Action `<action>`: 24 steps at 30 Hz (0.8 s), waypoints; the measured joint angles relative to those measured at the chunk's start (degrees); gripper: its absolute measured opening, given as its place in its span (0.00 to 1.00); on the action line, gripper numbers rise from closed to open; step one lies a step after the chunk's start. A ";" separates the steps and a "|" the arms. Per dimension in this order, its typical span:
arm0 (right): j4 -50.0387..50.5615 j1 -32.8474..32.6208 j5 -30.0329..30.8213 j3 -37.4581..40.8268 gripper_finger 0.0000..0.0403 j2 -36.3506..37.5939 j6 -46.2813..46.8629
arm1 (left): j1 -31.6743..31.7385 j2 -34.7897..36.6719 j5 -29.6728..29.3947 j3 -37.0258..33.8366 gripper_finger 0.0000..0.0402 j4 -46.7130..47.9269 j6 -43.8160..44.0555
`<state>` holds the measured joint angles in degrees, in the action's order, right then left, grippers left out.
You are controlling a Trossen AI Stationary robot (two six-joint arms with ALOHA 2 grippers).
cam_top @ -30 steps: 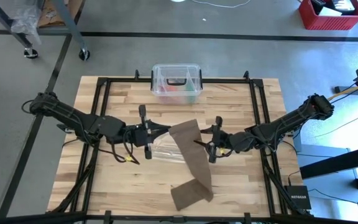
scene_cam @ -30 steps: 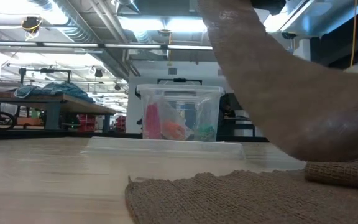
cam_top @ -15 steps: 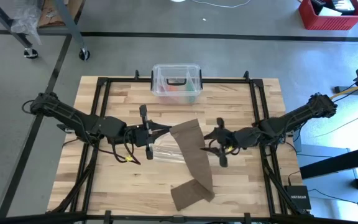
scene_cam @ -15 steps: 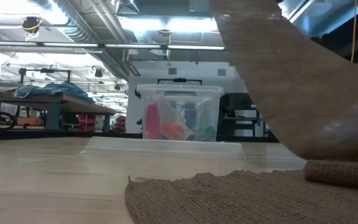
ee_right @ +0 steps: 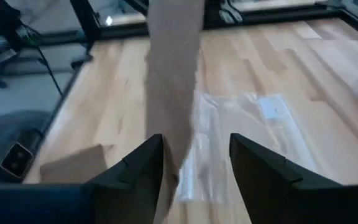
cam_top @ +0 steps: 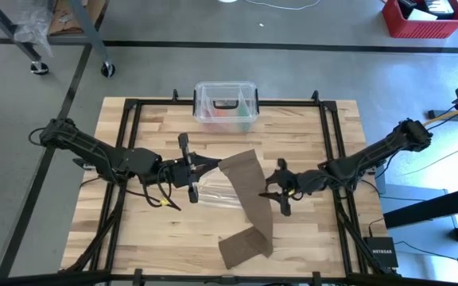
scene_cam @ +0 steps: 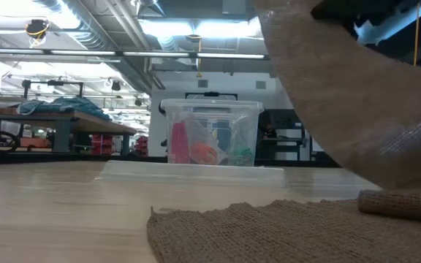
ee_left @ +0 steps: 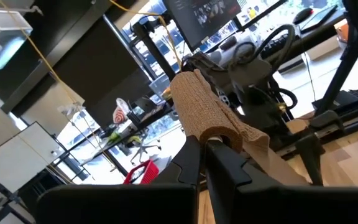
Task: Roll bandage
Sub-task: Roll the brown bandage
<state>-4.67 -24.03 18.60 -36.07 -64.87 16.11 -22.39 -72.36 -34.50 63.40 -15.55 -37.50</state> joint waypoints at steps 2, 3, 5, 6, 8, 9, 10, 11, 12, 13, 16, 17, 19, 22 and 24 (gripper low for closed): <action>-2.70 0.00 -0.67 1.71 0.46 -0.35 0.13 | -0.02 -0.02 0.00 0.02 0.01 0.06 -0.43; -4.27 0.00 -0.79 2.36 0.46 -0.69 0.10 | -0.02 -0.04 0.00 0.00 0.01 0.08 -0.71; -8.79 0.00 -1.88 3.21 0.45 -1.45 -0.33 | -0.02 -0.26 0.02 0.01 0.01 -0.32 -1.48; -10.65 0.00 -2.72 3.31 0.44 -1.90 -1.21 | -0.02 -0.29 0.02 0.00 0.01 -0.31 -1.89; -13.39 -0.26 -3.58 3.32 0.39 -2.82 -2.80 | 0.14 -0.68 0.02 0.00 0.00 -0.34 -2.31; -13.96 -0.81 -3.62 3.35 0.35 -3.06 -3.42 | 0.27 -0.86 0.00 0.00 0.00 -0.47 -3.03; -14.60 -1.37 -3.36 3.37 0.31 -3.33 -4.38 | 0.39 -0.94 0.02 0.00 0.00 -0.77 -3.56; -15.38 -1.98 -2.93 3.36 0.25 -3.67 -5.14 | 0.37 -0.96 0.02 0.00 0.00 -1.13 -4.16; -15.75 -2.89 -2.22 3.31 0.19 -3.90 -5.85 | 0.53 -0.96 0.00 0.00 0.00 -1.68 -4.73; -15.67 -4.04 -1.07 3.16 0.12 -3.99 -6.09 | 0.85 -0.95 0.00 0.00 0.00 -2.14 -4.90; -16.05 -8.48 2.62 0.99 0.03 -4.00 -8.65 | 1.63 -0.90 -0.79 0.00 0.00 -2.30 -4.87; -16.13 -10.01 4.15 0.04 0.04 -3.97 -9.51 | 2.00 -0.93 -1.04 0.00 0.00 -2.27 -4.84; -15.49 -12.65 6.20 -2.09 0.05 -4.17 -12.34 | 3.06 -1.52 -1.29 0.00 0.00 -2.85 -4.47; -13.90 -14.83 6.70 -6.59 0.02 -5.33 -15.51 | 4.35 -2.85 -1.36 0.00 0.00 -4.73 -3.65; -11.30 -16.07 6.37 -10.51 0.02 -6.34 -17.67 | 5.01 -4.16 -1.34 0.00 0.00 -5.70 -3.93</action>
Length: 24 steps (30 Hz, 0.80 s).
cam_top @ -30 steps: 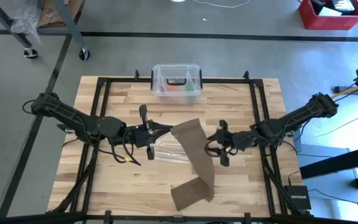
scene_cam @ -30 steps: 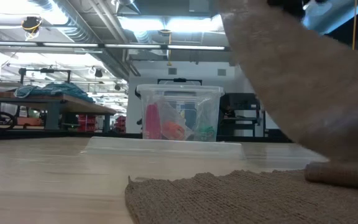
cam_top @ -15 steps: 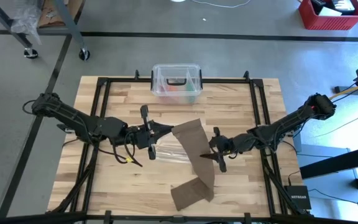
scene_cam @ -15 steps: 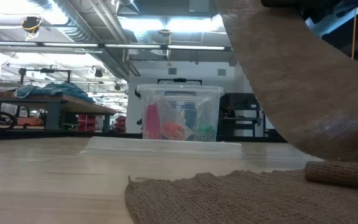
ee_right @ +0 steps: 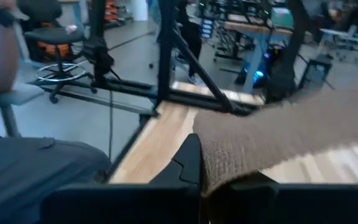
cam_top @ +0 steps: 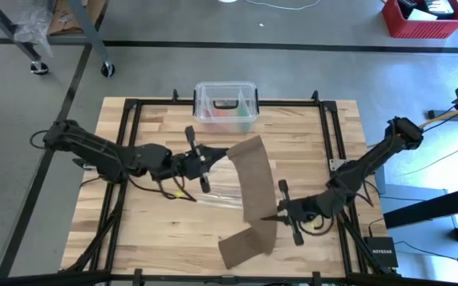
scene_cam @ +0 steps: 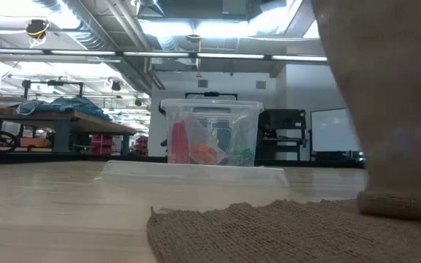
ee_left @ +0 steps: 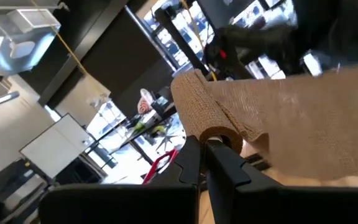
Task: Roll bandage
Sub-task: Roll the brown bandage
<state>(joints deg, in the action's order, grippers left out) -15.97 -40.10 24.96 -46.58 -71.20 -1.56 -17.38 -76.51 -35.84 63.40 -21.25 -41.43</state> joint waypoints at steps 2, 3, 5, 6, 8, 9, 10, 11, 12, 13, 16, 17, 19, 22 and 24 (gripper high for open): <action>4.00 -1.20 0.19 -4.03 0.02 -0.99 -2.37 | 0.49 -1.29 0.01 -0.04 0.00 -1.06 -0.96; 6.01 -1.64 0.57 -6.33 0.02 -1.61 -3.86 | 0.73 -1.89 0.03 -0.04 0.00 -1.61 -1.43; 11.51 -2.57 1.40 -11.06 0.01 -2.55 -6.71 | 1.15 -3.07 0.05 -0.04 0.00 -2.38 -2.51; 15.34 -2.92 1.88 -14.00 0.01 -3.00 -7.93 | 1.30 -3.78 0.02 -0.04 0.00 -2.30 -2.97; 23.24 -4.14 4.98 -19.77 0.02 -3.81 -9.24 | 1.37 -5.13 0.04 -0.04 0.00 -1.99 -4.34; 26.92 -4.74 6.81 -22.49 0.02 -4.13 -9.51 | 1.43 -5.85 0.03 -0.04 0.00 -1.91 -5.35; 29.32 -5.20 7.84 -24.93 0.02 -4.54 -9.82 | 1.50 -6.48 0.03 -0.04 0.00 -2.09 -6.13; 30.75 -5.46 7.99 -27.27 0.02 -5.02 -10.56 | 1.61 -7.02 0.04 -0.04 0.00 -2.50 -6.88; 31.58 -5.78 7.92 -29.31 0.01 -5.54 -11.45 | 1.63 -7.47 -0.15 -0.04 0.00 -3.16 -6.93; 32.35 -6.17 7.67 -31.13 0.01 -6.12 -12.53 | 1.76 -7.96 -0.49 -0.07 0.00 -4.26 -6.60; 34.46 -6.97 7.14 -35.86 0.01 -8.20 -14.40 | 1.89 -8.75 -1.26 -0.07 0.00 -5.11 -5.91; 35.68 -7.18 7.04 -37.26 0.02 -8.77 -14.66 | 1.90 -9.10 -1.28 -0.07 0.00 -5.01 -5.87; 39.29 -7.27 7.94 -40.40 0.02 -9.64 -14.80 | 1.92 -9.67 -1.31 -0.07 0.00 -4.59 -5.44; 42.44 -7.18 8.56 -44.81 0.02 -10.24 -14.99 | 1.88 -10.78 -1.33 -0.07 0.00 -4.54 -5.33; 43.21 -7.02 8.98 -47.30 0.02 -10.27 -15.47 | 1.82 -11.70 -1.29 -0.04 0.00 -4.37 -6.20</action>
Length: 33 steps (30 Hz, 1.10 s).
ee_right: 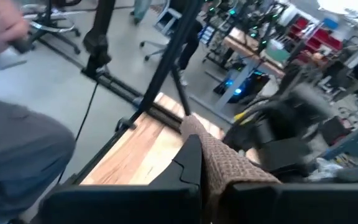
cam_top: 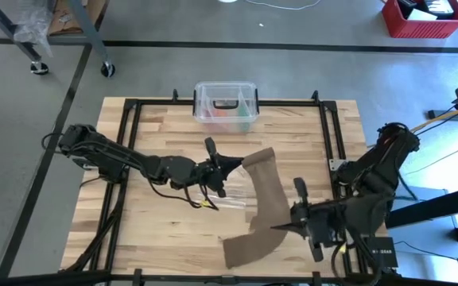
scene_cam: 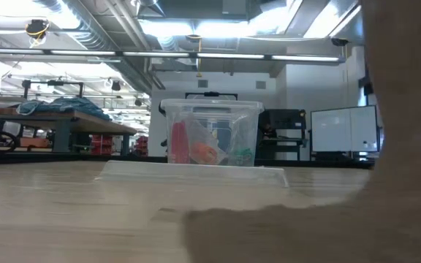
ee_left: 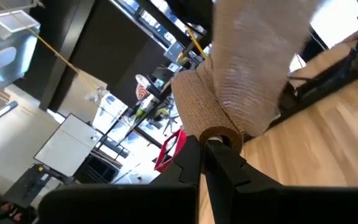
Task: Roll bandage
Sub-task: Roll the brown bandage
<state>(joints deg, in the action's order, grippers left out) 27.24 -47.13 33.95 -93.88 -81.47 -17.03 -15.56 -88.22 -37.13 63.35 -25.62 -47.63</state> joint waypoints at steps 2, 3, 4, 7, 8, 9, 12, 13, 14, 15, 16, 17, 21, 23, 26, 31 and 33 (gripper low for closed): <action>0.47 0.91 0.96 -2.12 0.02 0.00 -1.20 | -0.35 -0.97 0.02 0.00 0.00 0.45 -0.94; 0.92 1.14 1.48 -3.28 0.02 0.00 -1.49 | -0.50 -1.39 0.03 0.00 0.00 0.61 -1.39; 1.71 1.17 1.83 -4.45 0.02 0.00 -1.60 | -0.65 -1.70 0.06 0.00 0.00 0.56 -2.29; 3.60 2.17 3.14 -7.75 0.02 0.07 -1.78 | -1.23 -2.28 0.11 0.02 0.00 0.29 -3.36; 4.47 2.65 3.26 -8.62 0.02 0.11 -1.83 | -1.45 -2.32 0.15 0.02 0.00 0.56 -3.67; 5.14 3.21 3.43 -9.42 0.02 0.11 -2.06 | -1.59 -2.38 0.41 0.02 0.00 0.82 -3.80; 6.28 4.90 4.01 -11.65 0.02 0.03 -3.31 | -1.73 -2.39 1.87 0.02 0.00 1.26 -3.09; 6.20 5.58 3.94 -12.46 0.02 0.02 -3.93 | -1.92 -2.39 1.91 0.02 0.00 1.22 -2.89; 6.05 6.31 3.85 -13.24 0.02 0.03 -4.49 | -2.09 -2.39 2.00 0.02 0.00 1.29 -2.87; 5.89 7.08 3.45 -13.98 0.02 0.07 -4.95 | -2.13 -2.39 2.04 0.02 0.00 1.35 -2.75; 5.73 7.95 2.97 -14.74 0.02 0.09 -5.42 | -2.21 -2.39 2.17 0.02 0.00 1.37 -2.41; 5.58 8.90 2.32 -15.47 0.02 0.08 -5.63 | -2.20 -2.55 2.40 0.02 0.00 1.32 -1.67; 2.03 12.00 -3.00 -18.35 0.02 0.04 -6.24 | -1.41 -2.66 2.45 0.02 0.00 2.65 0.98; 0.60 12.52 -4.65 -20.26 0.02 0.04 -7.85 | -0.82 -2.65 2.44 0.02 0.00 4.46 2.38; -0.41 12.76 -5.09 -23.87 0.02 0.00 -9.42 | -0.31 -2.70 2.44 0.02 0.00 6.30 3.94; 0.09 12.82 -4.45 -26.99 0.02 0.14 -13.04 | -0.09 -2.72 5.87 0.07 0.00 8.47 4.36; 0.45 12.81 -3.36 -27.03 0.02 0.02 -13.55 | -0.48 -2.74 6.11 0.07 0.00 7.73 4.38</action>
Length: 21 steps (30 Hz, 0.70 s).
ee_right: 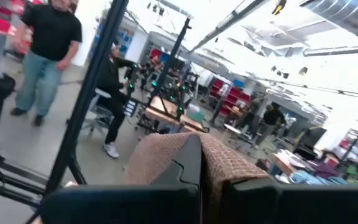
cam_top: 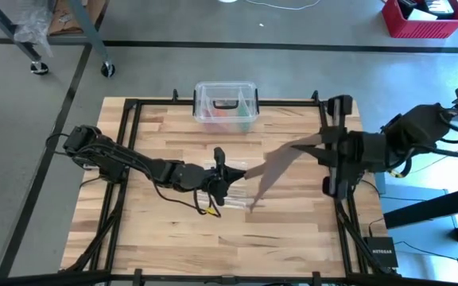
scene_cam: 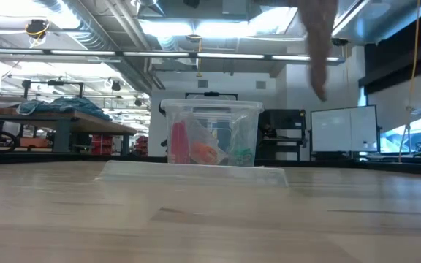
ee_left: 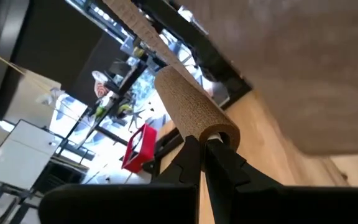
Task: Roll bandage
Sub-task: Roll the brown bandage
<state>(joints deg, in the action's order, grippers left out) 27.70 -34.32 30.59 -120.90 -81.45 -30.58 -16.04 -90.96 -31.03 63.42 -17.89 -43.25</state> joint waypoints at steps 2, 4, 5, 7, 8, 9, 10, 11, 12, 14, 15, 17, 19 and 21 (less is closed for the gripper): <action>0.64 1.17 0.57 -0.02 0.02 -0.07 -0.25 | -0.55 0.00 0.26 0.00 0.00 -1.23 -0.57; 1.05 3.70 0.47 -0.11 0.02 -0.23 -0.31 | -1.06 0.00 1.68 0.00 0.00 -1.21 -1.66; 1.03 5.35 0.10 -0.12 0.02 -0.45 -0.28 | -1.37 0.00 1.75 0.00 0.00 -0.98 -2.34; 0.15 9.98 -0.57 -0.13 0.02 -1.15 0.49 | -2.00 0.00 1.19 0.00 0.00 -0.57 -3.80; -0.18 12.31 -1.11 -0.13 0.02 -1.52 1.49 | -2.25 0.00 0.74 0.00 0.00 -0.65 -3.94; -0.17 14.67 -1.97 -0.11 0.02 -1.79 2.24 | -2.42 0.00 0.63 0.00 0.00 -0.65 -3.90; 0.24 16.92 -2.84 -0.11 0.02 -1.92 3.25 | -2.53 0.00 0.55 0.00 0.00 -0.65 -3.72; 0.94 18.75 -3.72 -0.11 0.02 -2.05 4.45 | -2.75 0.00 0.51 0.00 0.00 -0.65 -3.42; 1.43 20.67 -4.99 -0.11 0.02 -2.18 5.99 | -2.77 0.00 0.49 0.00 0.00 -0.65 -3.15; 2.14 24.27 -8.10 -0.15 0.02 -2.84 9.43 | -2.73 0.00 0.42 0.00 0.00 -0.61 -2.38; 2.39 25.63 -9.41 -0.15 0.02 -3.37 11.10 | -2.62 0.00 0.44 0.00 0.00 -0.63 -1.75; 2.83 27.69 -10.78 -0.13 0.02 -4.74 12.84 | -2.29 0.00 0.46 0.00 0.00 -0.60 -0.51; 2.92 29.42 -9.98 -0.09 0.02 -6.17 13.72 | -2.24 0.00 0.45 0.00 0.00 -0.05 -0.16; 3.02 31.08 -8.27 -0.09 0.04 -7.38 13.80 | -2.22 0.00 0.44 0.00 0.00 1.07 -0.06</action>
<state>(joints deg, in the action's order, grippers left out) 30.72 -3.24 22.32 -120.99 -88.83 -16.78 -18.26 -90.96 -30.59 63.42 -16.82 -43.31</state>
